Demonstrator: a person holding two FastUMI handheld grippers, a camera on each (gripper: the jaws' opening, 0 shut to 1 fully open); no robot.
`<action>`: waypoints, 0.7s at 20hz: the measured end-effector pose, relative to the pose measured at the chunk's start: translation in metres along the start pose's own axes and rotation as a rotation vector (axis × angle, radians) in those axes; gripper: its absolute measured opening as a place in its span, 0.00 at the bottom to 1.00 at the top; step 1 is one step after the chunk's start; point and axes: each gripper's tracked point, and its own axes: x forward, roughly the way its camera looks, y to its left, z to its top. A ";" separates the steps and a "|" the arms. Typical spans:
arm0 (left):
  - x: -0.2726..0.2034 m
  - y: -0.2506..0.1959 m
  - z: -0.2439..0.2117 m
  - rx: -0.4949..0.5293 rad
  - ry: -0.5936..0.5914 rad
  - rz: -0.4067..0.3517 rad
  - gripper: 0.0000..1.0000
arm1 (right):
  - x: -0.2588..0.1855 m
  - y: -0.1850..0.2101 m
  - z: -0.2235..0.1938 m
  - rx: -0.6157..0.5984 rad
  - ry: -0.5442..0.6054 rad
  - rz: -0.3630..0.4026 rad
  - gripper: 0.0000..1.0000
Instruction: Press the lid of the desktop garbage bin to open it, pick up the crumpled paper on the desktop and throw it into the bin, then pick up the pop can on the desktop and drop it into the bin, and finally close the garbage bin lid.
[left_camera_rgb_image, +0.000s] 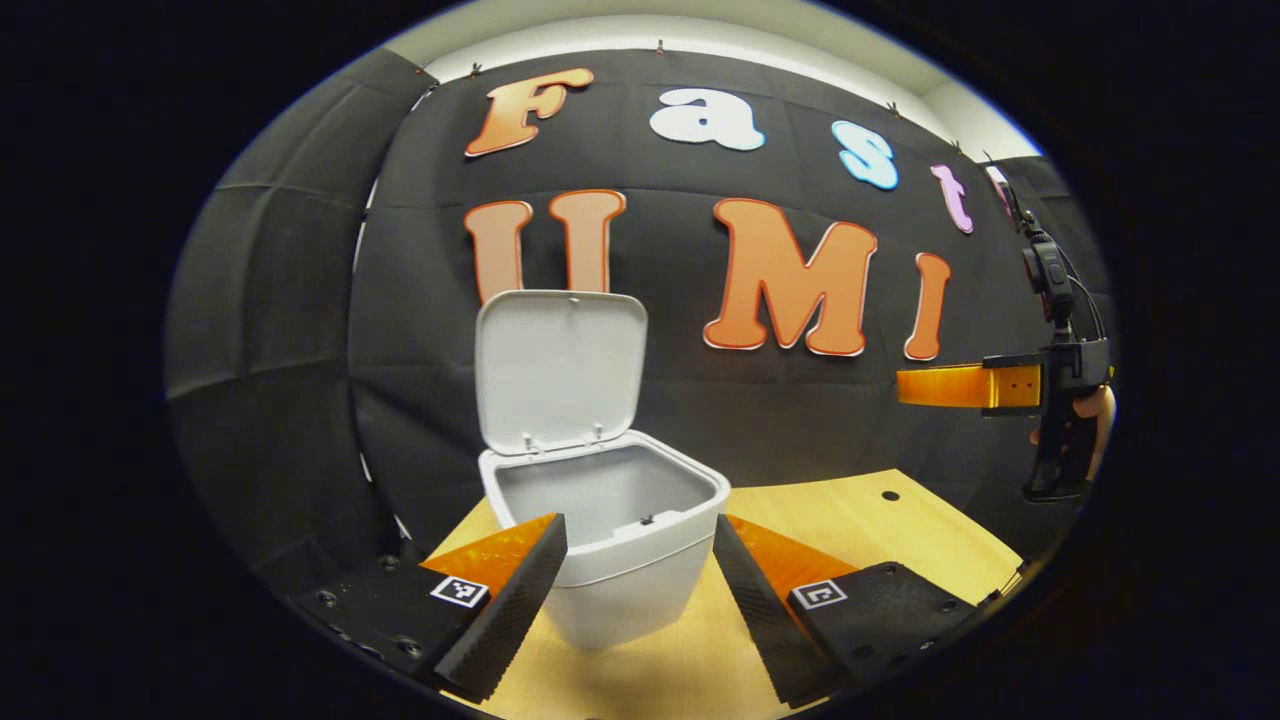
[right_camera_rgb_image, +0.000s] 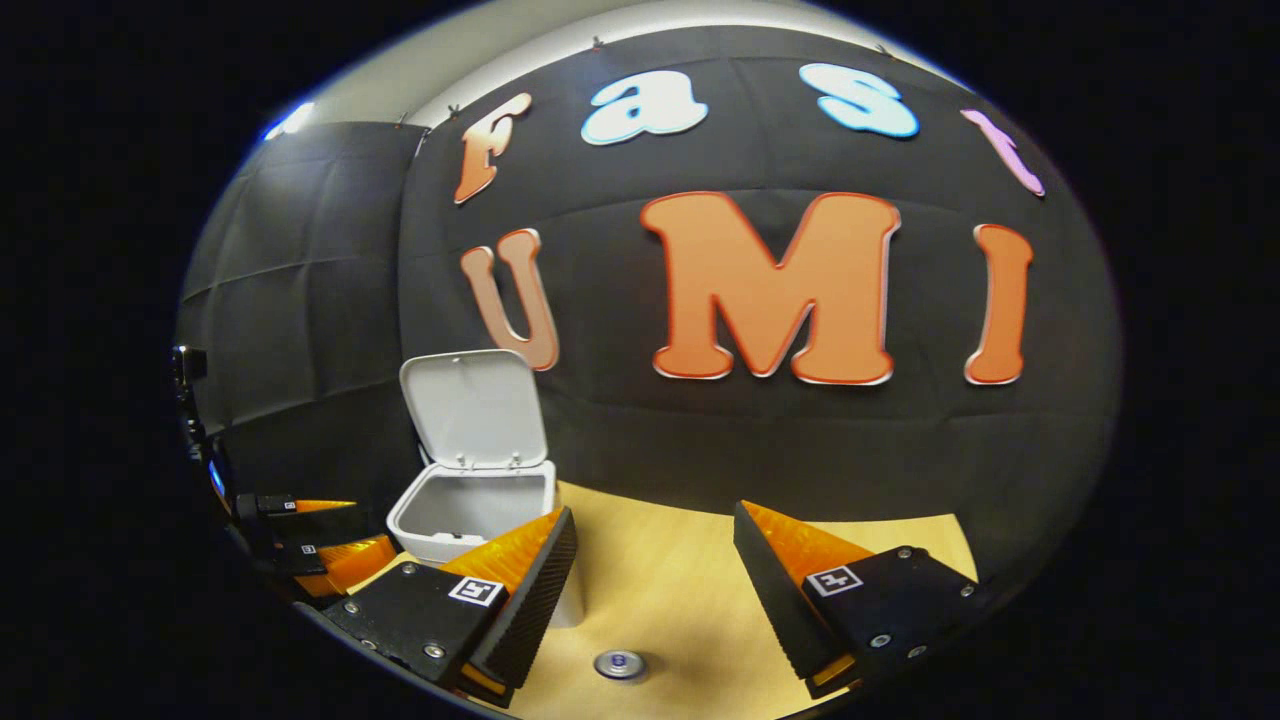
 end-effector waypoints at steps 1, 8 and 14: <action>0.004 -0.011 0.000 0.006 0.001 -0.021 0.94 | -0.010 -0.016 -0.002 0.007 -0.004 -0.029 0.94; 0.019 -0.087 -0.017 0.017 0.018 -0.146 0.94 | -0.083 -0.103 -0.014 0.065 -0.037 -0.211 0.94; 0.031 -0.134 -0.034 0.029 0.021 -0.211 0.94 | -0.120 -0.155 -0.030 0.099 -0.043 -0.318 0.94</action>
